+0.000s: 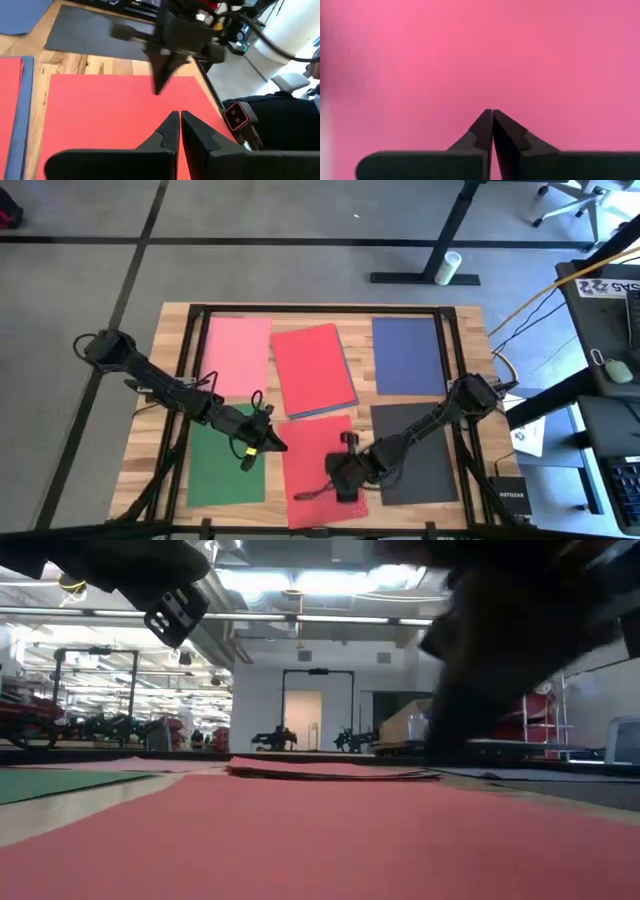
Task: Organize paper
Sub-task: Move the red paper to the bottom center of the table
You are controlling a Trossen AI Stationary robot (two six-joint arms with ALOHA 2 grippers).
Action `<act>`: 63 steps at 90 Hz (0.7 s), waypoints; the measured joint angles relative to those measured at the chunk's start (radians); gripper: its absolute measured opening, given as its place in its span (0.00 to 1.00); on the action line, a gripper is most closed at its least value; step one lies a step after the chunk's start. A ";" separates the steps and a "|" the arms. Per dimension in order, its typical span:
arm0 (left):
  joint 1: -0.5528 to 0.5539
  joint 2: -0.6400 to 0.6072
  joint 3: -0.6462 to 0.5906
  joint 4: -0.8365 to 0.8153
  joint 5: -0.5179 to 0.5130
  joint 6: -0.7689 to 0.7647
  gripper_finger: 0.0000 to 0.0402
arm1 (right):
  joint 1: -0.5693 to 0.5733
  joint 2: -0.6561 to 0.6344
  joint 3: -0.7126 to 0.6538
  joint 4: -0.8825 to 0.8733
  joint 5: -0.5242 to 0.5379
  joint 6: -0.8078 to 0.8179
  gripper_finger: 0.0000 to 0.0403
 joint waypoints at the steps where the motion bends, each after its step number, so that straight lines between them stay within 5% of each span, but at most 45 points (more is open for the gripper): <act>1: 0.000 0.000 0.000 0.000 0.000 -0.001 0.00 | -0.007 0.001 0.000 0.001 0.009 -0.006 0.00; 19: 0.000 0.000 0.000 -0.015 0.000 -0.008 0.00 | -0.142 0.009 0.000 0.001 0.064 -0.153 0.00; 33: -0.003 0.000 0.000 -0.039 -0.001 -0.022 0.00 | -0.227 0.011 -0.047 0.028 0.000 -0.189 0.00; 63: -0.027 0.000 0.000 -0.051 -0.017 -0.024 0.00 | -0.237 0.007 -0.105 0.007 -0.048 -0.098 0.00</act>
